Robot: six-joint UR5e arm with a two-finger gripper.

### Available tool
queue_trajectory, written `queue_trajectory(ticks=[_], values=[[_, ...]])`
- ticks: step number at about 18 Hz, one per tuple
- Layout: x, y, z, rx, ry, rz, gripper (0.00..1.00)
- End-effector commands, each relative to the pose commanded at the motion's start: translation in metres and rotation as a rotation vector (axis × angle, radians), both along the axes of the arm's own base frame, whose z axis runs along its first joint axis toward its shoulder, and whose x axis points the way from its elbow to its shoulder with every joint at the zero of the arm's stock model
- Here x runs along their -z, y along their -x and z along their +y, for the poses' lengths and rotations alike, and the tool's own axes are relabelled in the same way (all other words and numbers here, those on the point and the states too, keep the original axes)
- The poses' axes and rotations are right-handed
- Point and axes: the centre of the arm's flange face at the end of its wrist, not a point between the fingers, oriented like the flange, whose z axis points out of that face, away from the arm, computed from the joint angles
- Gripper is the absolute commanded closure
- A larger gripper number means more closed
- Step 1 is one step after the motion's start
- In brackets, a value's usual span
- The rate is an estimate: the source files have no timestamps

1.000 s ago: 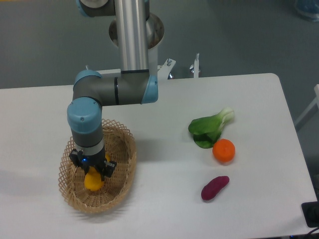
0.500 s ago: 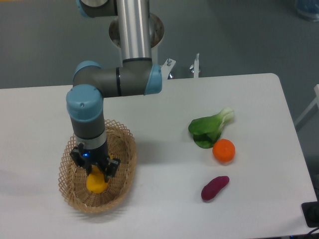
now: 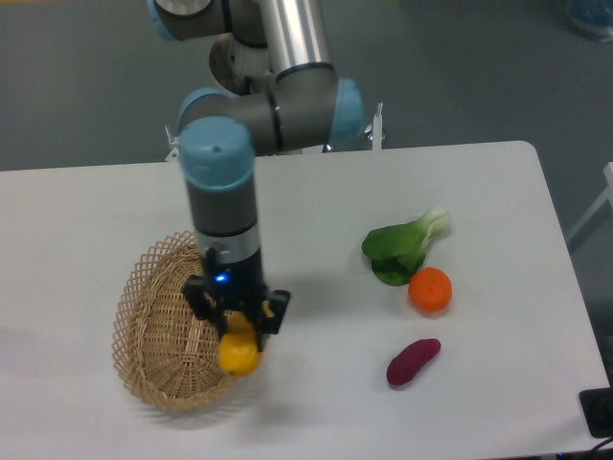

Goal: Pick up the mango from the basket
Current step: 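Lift the mango out of the basket and carry it toward the orange, then hold the mango above the table beside the orange and bok choy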

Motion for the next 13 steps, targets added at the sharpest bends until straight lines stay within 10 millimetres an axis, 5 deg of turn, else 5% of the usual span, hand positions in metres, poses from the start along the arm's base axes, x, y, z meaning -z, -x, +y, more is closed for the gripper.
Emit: queue_trajectory(ticks=[13], values=[[-0.024,0.118,-0.106,0.158,0.078,0.068,0.50]])
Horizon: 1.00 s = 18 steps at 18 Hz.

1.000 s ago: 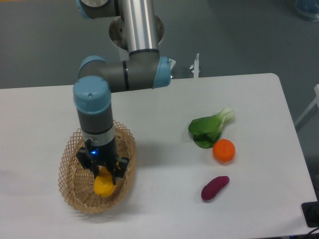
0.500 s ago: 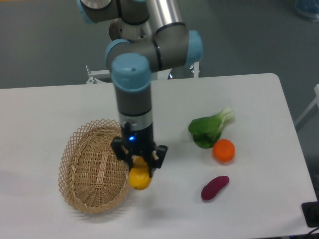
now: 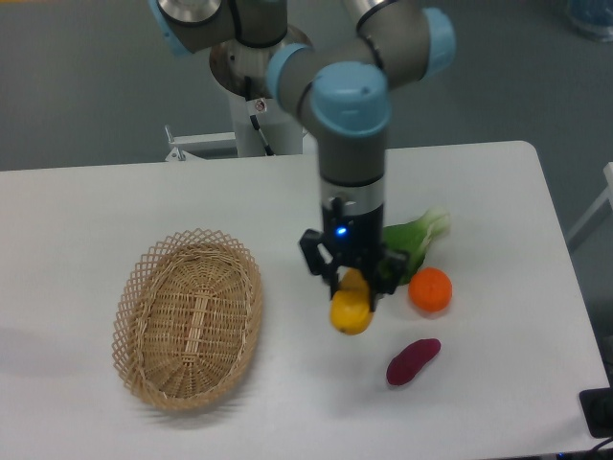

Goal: Pick up the mango from the basket
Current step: 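Hold the mango above the table beside the orange and bok choy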

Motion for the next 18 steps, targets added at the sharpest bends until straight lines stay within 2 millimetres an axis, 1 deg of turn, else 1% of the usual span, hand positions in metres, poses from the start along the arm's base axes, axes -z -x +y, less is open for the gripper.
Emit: queue_trajectory(ticks=[3,4,6,8,10,18], values=[[0.002,0.018,-0.019,0.032,0.021,0.015,0.50],[0.000,0.022,-0.022,0.039,0.021,0.021,0.50],[0.006,0.027,-0.030,0.029,0.030,0.011,0.50],[0.007,0.027,-0.033,0.038,0.039,0.003,0.50],[0.000,0.024,-0.038,0.038,0.042,-0.002,0.50],[0.000,0.022,-0.037,0.047,0.046,-0.002,0.50]])
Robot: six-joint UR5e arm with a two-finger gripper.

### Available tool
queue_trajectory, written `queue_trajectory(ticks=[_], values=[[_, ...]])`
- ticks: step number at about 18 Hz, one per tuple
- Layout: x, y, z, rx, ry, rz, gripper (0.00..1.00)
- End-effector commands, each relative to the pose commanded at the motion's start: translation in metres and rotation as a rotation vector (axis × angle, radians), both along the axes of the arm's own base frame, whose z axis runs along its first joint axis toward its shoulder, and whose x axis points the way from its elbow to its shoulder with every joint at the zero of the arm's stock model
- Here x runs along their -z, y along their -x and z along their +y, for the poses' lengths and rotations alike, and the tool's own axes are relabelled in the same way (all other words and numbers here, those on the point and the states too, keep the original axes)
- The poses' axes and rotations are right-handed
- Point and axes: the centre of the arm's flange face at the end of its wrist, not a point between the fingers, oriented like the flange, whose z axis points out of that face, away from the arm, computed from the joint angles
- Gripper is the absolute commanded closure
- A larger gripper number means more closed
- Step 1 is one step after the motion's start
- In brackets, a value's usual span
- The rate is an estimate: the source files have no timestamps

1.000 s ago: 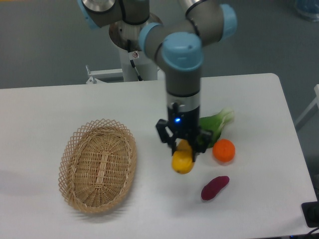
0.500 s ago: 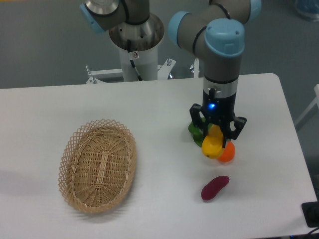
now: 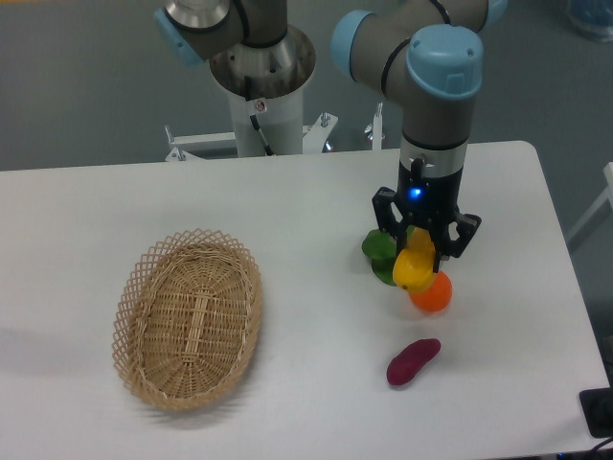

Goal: Pick up the mango from the basket
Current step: 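Hold the mango above the table beside the orange and bok choy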

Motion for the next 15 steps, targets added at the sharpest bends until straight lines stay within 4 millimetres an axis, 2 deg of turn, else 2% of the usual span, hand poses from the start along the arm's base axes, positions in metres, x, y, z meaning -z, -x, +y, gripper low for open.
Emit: queue_trajectory(ticks=[15], values=[[0.0031,-0.0016,-0.0007,0.002,0.001,-0.003,0.51]])
